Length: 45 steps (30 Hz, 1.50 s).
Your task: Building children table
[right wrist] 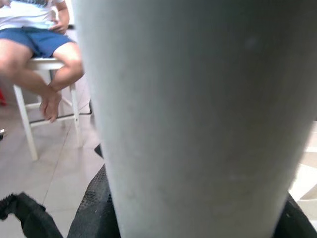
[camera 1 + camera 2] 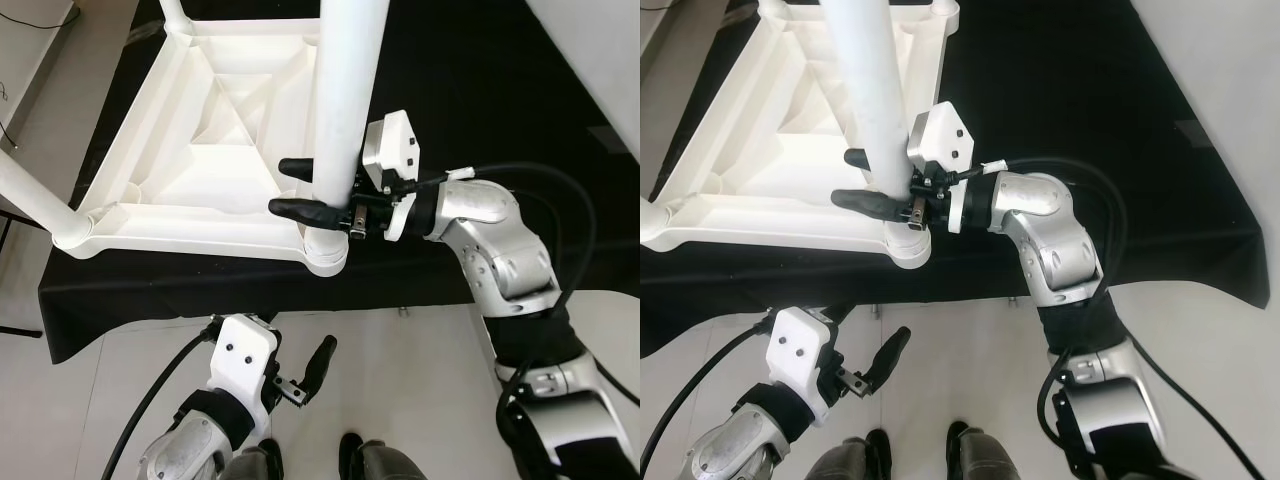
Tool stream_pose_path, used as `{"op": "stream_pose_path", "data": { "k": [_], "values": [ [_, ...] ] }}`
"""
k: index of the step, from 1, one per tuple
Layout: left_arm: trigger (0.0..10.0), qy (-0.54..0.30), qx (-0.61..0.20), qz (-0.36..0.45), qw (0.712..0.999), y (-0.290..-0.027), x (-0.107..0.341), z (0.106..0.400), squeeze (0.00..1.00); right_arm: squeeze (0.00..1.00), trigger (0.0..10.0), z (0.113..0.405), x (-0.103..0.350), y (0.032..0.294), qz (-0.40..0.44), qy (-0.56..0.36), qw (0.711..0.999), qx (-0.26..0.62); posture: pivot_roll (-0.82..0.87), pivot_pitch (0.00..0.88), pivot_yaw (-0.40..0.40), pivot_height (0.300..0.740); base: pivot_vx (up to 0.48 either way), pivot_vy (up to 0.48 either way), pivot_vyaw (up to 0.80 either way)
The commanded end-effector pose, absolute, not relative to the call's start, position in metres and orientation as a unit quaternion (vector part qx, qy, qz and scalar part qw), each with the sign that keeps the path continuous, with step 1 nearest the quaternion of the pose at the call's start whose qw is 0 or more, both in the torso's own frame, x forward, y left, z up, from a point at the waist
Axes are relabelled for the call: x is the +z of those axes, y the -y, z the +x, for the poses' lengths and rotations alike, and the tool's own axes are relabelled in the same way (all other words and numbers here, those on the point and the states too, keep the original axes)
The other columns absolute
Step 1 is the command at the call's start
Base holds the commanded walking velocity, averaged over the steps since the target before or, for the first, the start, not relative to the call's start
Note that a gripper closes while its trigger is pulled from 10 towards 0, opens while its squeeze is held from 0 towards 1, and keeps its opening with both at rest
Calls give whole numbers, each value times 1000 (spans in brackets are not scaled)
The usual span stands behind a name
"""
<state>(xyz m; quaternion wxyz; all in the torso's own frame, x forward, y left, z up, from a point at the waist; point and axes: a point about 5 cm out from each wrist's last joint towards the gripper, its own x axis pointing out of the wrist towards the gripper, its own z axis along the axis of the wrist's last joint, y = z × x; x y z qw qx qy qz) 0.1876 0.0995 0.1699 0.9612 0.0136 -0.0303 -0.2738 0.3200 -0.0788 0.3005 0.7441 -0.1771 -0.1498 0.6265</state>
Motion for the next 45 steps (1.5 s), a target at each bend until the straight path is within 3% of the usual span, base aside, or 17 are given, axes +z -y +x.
{"op": "stream_pose_path", "data": {
  "k": [1, 16, 24, 30, 38, 45],
  "values": [
    [10000, 21, -274, 9, 961, -99, 167, 185, 0, 0, 10000, 325, 278, 75, -186, 99, 740, 639, 7, 302, -3, 740, 0, 0, 0],
    [10000, 24, -276, 3, 961, -95, 173, 176, 0, 0, 10000, 350, 272, 52, -142, 43, 729, 668, 29, 356, -16, 740, 0, 0, 0],
    [10000, 15, -277, -7, 961, -93, 176, 164, 0, 0, 10000, 352, 283, 48, -111, 48, 674, 728, 54, 408, -14, 740, 0, 0, 0],
    [10000, 11, -276, -10, 961, -93, 176, 161, 0, 0, 10000, 351, 285, 48, -114, 52, 659, 741, 63, 419, -10, 740, 0, 0, 0],
    [10000, 2, -274, -12, 962, -93, 177, 157, 0, 0, 10000, 352, 279, 42, -203, 43, 624, 754, 67, 431, -9, 740, 0, 0, 0],
    [10000, 1, -272, -12, 962, -93, 179, 156, 0, 0, 10000, 357, 278, 35, -246, 17, 632, 734, 65, 433, -14, 740, 0, 0, 0]
  ]
}}
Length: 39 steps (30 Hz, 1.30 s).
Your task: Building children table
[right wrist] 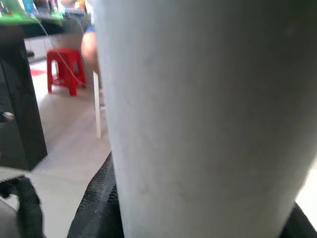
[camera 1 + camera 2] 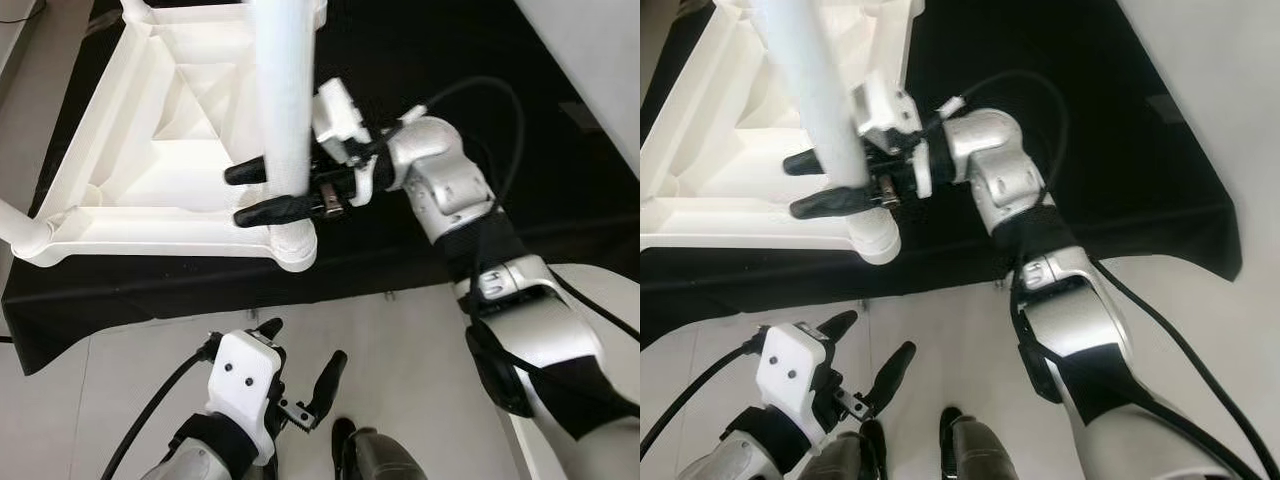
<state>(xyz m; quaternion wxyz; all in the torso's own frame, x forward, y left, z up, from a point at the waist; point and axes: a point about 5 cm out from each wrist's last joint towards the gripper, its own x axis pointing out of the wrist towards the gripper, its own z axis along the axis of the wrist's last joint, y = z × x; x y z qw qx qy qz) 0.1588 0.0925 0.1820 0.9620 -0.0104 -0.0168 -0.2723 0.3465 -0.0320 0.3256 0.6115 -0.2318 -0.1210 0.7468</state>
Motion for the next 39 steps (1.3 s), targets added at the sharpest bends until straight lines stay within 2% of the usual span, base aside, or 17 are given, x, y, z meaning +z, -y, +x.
{"op": "stream_pose_path", "data": {
  "k": [1, 13, 15, 16, 17, 18, 20, 22, 24, 25, 27, 28, 30, 34, 39],
  "values": [
    [10000, 1, -272, -12, 962, -93, 179, 155, 0, 0, 10000, 358, 280, 33, -251, 10, 635, 731, 64, 433, -15, 740, 0, 0, 0],
    [10000, 1, -270, -16, 963, -91, 179, 157, 0, 0, 10000, 369, 289, 27, -208, -26, 700, 682, 45, 425, -28, 740, 0, 0, 0],
    [10000, 2, -270, -17, 963, -91, 178, 159, 0, 0, 10000, 377, 289, 32, -171, -26, 751, 638, 33, 414, -31, 740, 0, 0, 0],
    [10000, 2, -270, -17, 963, -91, 178, 159, 0, 0, 10000, 377, 289, 32, -171, -26, 751, 638, 33, 414, -31, 740, 0, 0, 0],
    [10000, 2, -270, -17, 963, -90, 178, 160, 0, 0, 10000, 381, 287, 37, -153, -24, 777, 611, 31, 408, -29, 740, 0, 0, 0],
    [10000, 2, -270, -17, 963, -90, 178, 160, 0, 0, 10000, 381, 287, 37, -153, -24, 777, 611, 31, 408, -29, 740, 0, 0, 0],
    [10000, 3, -271, -17, 962, -91, 177, 161, 0, 0, 10000, 387, 282, 47, -126, -15, 820, 558, 23, 400, -26, 740, 0, 0, 0],
    [10000, 3, -271, -17, 962, -91, 177, 161, 0, 0, 10000, 387, 282, 47, -126, -15, 820, 558, 23, 400, -26, 740, 0, 0, 0],
    [10000, 3, -272, -15, 962, -91, 176, 162, 0, 0, 10000, 386, 274, 57, -85, 9, 867, 492, 18, 389, -26, 740, 0, 0, 0],
    [10000, 3, -272, -15, 962, -91, 176, 162, 0, 0, 10000, 386, 274, 57, -85, 9, 867, 492, 18, 389, -26, 740, 0, 0, 0],
    [10000, 3, -273, -13, 962, -92, 175, 163, 0, 0, 10000, 376, 262, 63, -46, 40, 903, 426, 12, 383, -22, 740, 0, 0, 0],
    [10000, 3, -273, -13, 962, -92, 175, 163, 0, 0, 10000, 376, 262, 63, -46, 40, 903, 426, 12, 383, -22, 740, 0, 0, 0],
    [10000, 5, -274, -10, 962, -93, 175, 166, 0, 0, 10000, 356, 250, 60, -34, 73, 909, 408, 11, 379, -10, 740, 0, 0, 0],
    [10000, 5, -275, -9, 961, -93, 175, 166, 0, 0, 10000, 349, 247, 58, -37, 79, 909, 407, 10, 377, -8, 740, 0, 0, 0],
    [10000, 10, -275, 0, 961, -95, 175, 171, 0, 0, 10000, 345, 256, 46, -97, 92, 888, 440, 7, 352, -9, 740, 0, 0, 0]
  ]
}}
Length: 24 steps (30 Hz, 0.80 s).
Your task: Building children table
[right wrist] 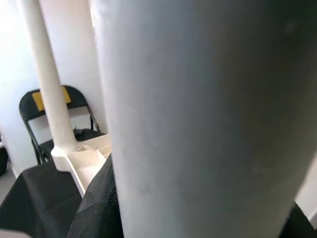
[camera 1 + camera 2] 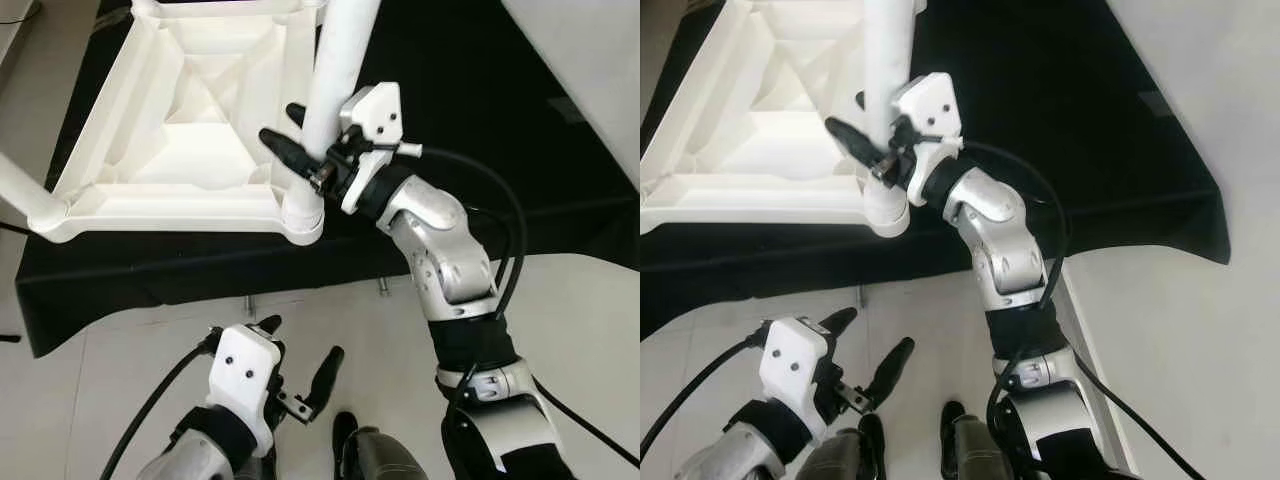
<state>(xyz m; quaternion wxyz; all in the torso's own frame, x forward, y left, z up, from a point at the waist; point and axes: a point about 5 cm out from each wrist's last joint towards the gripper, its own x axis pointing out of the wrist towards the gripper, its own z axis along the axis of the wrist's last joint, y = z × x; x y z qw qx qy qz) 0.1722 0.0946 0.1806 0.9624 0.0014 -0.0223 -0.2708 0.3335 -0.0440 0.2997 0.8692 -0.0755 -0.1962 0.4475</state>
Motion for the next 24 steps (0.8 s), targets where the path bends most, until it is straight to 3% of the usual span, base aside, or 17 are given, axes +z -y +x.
{"op": "stream_pose_path", "data": {
  "k": [1, 12, 13, 14, 15, 16, 18, 24],
  "values": [
    [10000, 10, -275, 0, 961, -95, 175, 171, 0, 0, 10000, 345, 256, 46, -97, 92, 888, 440, 7, 352, -9, 740, 0, 0, 0],
    [10000, 14, -274, 1, 962, -96, 174, 174, 0, 0, 10000, 339, 265, 44, -128, 95, 884, 440, 4, 348, -13, 740, 0, 0, 0],
    [10000, 14, -274, 0, 962, -95, 174, 175, 0, 0, 10000, 338, 271, 42, -148, 92, 852, 494, 0, 349, -18, 740, 0, 0, 0],
    [10000, 14, -274, 0, 962, -95, 174, 175, 0, 0, 10000, 338, 271, 42, -148, 92, 852, 494, 0, 349, -18, 740, 0, 0, 0],
    [10000, 15, -273, -1, 962, -95, 174, 175, 0, 0, 10000, 338, 277, 41, -158, 83, 824, 538, -2, 351, -20, 740, 0, 0, 0],
    [10000, 15, -273, -1, 962, -95, 174, 175, 0, 0, 10000, 338, 277, 41, -158, 83, 824, 538, -2, 351, -20, 740, 0, 0, 0],
    [10000, 16, -273, -3, 962, -94, 174, 176, 0, 0, 10000, 338, 285, 42, -153, 70, 782, 600, -1, 356, -24, 740, 0, 0, 0],
    [10000, 17, -272, -5, 962, -93, 174, 174, 0, 0, 10000, 343, 288, 44, -152, 60, 755, 636, 4, 361, -26, 740, 0, 0, 0]
  ]
}}
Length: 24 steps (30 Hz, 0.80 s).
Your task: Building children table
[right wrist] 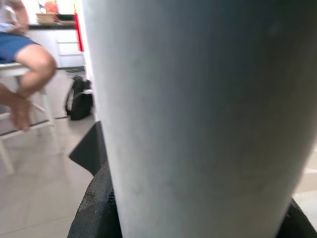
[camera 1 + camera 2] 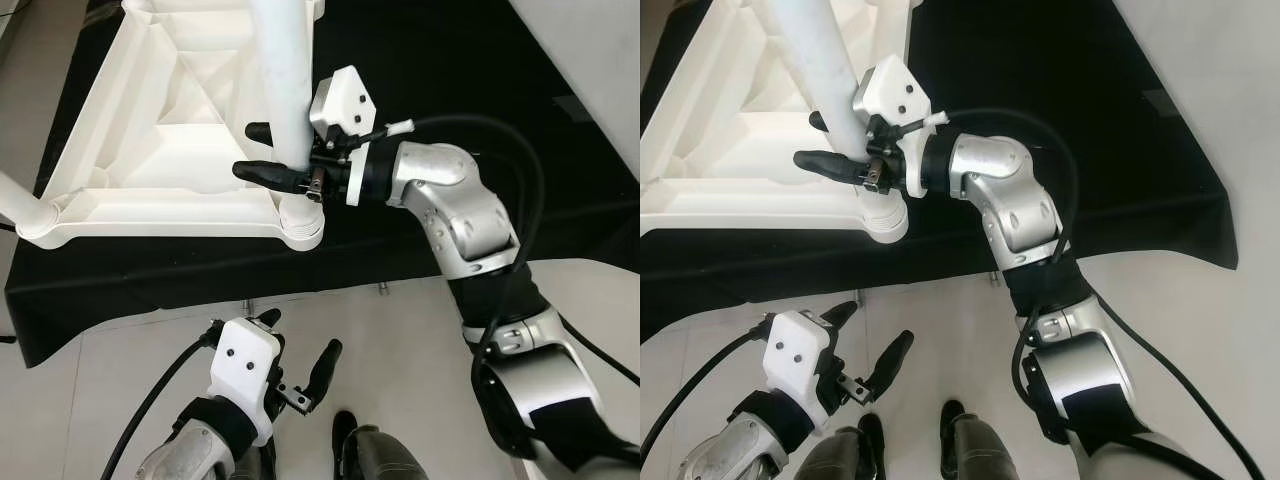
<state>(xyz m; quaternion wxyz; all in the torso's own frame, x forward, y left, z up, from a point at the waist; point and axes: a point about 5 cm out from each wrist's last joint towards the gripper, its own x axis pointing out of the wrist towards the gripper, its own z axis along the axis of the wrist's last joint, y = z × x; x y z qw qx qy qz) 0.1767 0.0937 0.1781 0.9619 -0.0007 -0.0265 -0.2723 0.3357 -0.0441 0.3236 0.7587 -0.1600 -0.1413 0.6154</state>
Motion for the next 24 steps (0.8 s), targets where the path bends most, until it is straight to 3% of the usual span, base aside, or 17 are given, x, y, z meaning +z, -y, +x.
{"op": "stream_pose_path", "data": {
  "k": [1, 15, 20, 23, 24],
  "values": [
    [10000, 17, -272, -6, 962, -93, 174, 174, 0, 0, 10000, 343, 288, 43, -155, 56, 745, 647, 5, 363, -27, 740, 0, 0, 0],
    [10000, 17, -271, -9, 962, -93, 176, 171, 0, 0, 10000, 340, 287, 31, -187, 53, 681, 706, 11, 375, -27, 740, 0, 0, 0],
    [10000, 17, -271, -9, 962, -93, 176, 171, 0, 0, 10000, 341, 280, 28, -199, 41, 687, 697, 10, 375, -28, 740, 0, 0, 0],
    [10000, 17, -271, -9, 962, -92, 176, 171, 0, 0, 10000, 342, 276, 27, -200, 32, 699, 685, 10, 375, -28, 740, 0, 0, 0],
    [10000, 17, -271, -10, 962, -92, 176, 172, 0, 0, 10000, 344, 272, 26, -200, 22, 716, 669, 10, 375, -26, 740, 0, 0, 0]
  ]
}}
